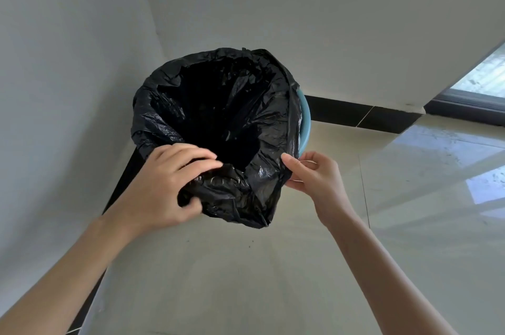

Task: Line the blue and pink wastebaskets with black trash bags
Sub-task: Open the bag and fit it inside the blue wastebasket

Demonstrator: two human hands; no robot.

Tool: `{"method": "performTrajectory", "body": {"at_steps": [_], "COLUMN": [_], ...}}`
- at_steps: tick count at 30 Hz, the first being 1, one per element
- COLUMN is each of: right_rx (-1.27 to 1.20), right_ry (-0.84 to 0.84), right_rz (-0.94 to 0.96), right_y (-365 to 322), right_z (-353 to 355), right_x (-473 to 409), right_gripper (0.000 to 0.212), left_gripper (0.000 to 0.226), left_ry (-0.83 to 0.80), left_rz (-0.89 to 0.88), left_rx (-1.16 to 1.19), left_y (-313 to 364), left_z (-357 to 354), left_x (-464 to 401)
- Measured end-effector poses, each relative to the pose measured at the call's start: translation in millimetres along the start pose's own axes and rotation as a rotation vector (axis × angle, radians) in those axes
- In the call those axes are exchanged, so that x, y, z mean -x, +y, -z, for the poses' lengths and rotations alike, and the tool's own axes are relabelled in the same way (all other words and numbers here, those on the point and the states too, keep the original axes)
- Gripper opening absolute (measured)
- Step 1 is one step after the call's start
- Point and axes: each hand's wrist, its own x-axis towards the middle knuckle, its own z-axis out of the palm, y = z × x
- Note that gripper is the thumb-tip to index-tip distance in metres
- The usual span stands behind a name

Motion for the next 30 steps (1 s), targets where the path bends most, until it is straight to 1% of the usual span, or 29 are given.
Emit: {"method": "performTrajectory", "body": {"at_steps": [2,4,7,10,12,13,15,17,18,19,20,21,22,23,24,25,26,28,30], "right_rx": [-0.008,-0.021,0.011,0.091,0.037,-0.029,-0.142,-0.106,-0.087,-0.075,-0.062,0.012,0.158,0.369,0.581,0.767,0.916,1.097,1.145], "right_ry": [-0.004,-0.043,-0.066,0.045,0.055,0.026,-0.067,-0.172,-0.151,-0.069,0.058,0.194,0.285,0.315,0.276,0.181,0.080,-0.059,-0.113], "right_rz": [0.001,-0.007,0.005,0.168,0.223,0.184,0.011,-0.147,-0.163,-0.116,-0.007,0.170,0.376,0.575,0.758,0.893,0.977,1.048,1.108], "right_y": [-1,-2,1,5,12,17,31,38,40,40,38,35,30,26,24,22,18,10,5], "right_z": [2,4,7,11,12,11,4,-1,-2,-2,1,6,11,15,20,24,28,30,31], "right_x": [1,5,10,14,19,22,25,26,25,22,21,18,16,13,8,1,-7,-17,-22], "right_gripper": [0.024,0.019,0.021,0.026,0.028,0.028,0.027,0.028,0.029,0.029,0.028,0.026,0.028,0.038,0.048,0.054,0.051,0.034,0.019], "left_gripper": [0.049,0.050,0.052,0.039,0.037,0.032,0.032,0.037,0.038,0.038,0.038,0.037,0.036,0.034,0.032,0.033,0.037,0.046,0.049], "left_ry": [0.023,0.026,-0.028,-0.019,-0.008,-0.010,-0.053,-0.110,-0.131,-0.146,-0.148,-0.141,-0.127,-0.120,-0.121,-0.125,-0.127,-0.116,-0.052], "left_rz": [0.013,0.009,-0.006,-0.010,-0.045,-0.065,-0.089,-0.115,-0.125,-0.126,-0.113,-0.091,-0.065,-0.037,-0.014,0.004,0.020,0.053,0.087], "left_rx": [0.040,0.045,-0.070,-0.097,-0.066,-0.053,-0.031,0.020,0.050,0.072,0.087,0.098,0.104,0.107,0.106,0.103,0.098,0.073,0.055], "left_y": [21,42,62,66,62,59,52,42,36,28,19,11,3,-4,-11,-16,-21,-27,-26], "left_z": [1,-10,-35,-47,-47,-46,-39,-32,-29,-24,-20,-15,-11,-6,-2,1,4,9,11], "left_x": [-12,-27,-47,-55,-52,-49,-42,-34,-30,-26,-21,-17,-13,-9,-7,-6,-5,-3,0]}}
